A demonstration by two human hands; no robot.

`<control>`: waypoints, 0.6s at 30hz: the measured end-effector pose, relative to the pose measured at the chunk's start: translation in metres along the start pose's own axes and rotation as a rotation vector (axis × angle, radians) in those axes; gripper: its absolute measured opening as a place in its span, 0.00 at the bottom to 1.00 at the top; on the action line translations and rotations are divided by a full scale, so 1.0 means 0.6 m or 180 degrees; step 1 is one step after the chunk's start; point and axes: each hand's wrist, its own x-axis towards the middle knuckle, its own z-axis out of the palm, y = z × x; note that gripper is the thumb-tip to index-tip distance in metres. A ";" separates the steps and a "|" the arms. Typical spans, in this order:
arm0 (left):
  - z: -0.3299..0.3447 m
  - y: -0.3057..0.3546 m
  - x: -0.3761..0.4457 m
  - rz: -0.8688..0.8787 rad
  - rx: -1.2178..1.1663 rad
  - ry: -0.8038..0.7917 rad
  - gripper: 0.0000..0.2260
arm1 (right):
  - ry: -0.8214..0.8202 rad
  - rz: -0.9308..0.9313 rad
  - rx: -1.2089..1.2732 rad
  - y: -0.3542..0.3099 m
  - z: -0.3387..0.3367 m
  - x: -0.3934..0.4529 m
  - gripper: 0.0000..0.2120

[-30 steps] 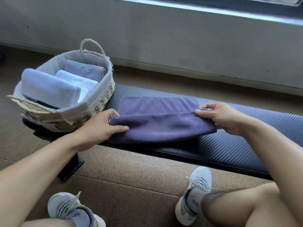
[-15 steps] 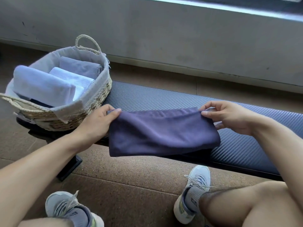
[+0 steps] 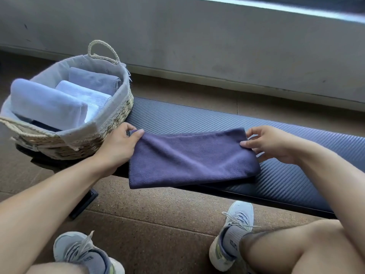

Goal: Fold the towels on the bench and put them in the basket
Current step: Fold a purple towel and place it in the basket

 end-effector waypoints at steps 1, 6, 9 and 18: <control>0.000 0.001 0.000 -0.0003 0.0020 0.0027 0.10 | 0.0010 0.0037 -0.0071 0.001 0.001 0.002 0.02; 0.000 -0.006 0.009 -0.0127 -0.0152 -0.0058 0.10 | 0.0177 0.0097 -0.0390 -0.003 0.008 0.008 0.05; -0.006 -0.009 0.011 -0.0242 -0.0411 -0.0495 0.12 | 0.0261 0.0139 -0.0627 -0.006 0.010 0.007 0.07; -0.004 0.015 -0.001 0.0363 0.0391 -0.0062 0.04 | 0.0165 0.0216 -0.0841 -0.013 0.014 -0.002 0.07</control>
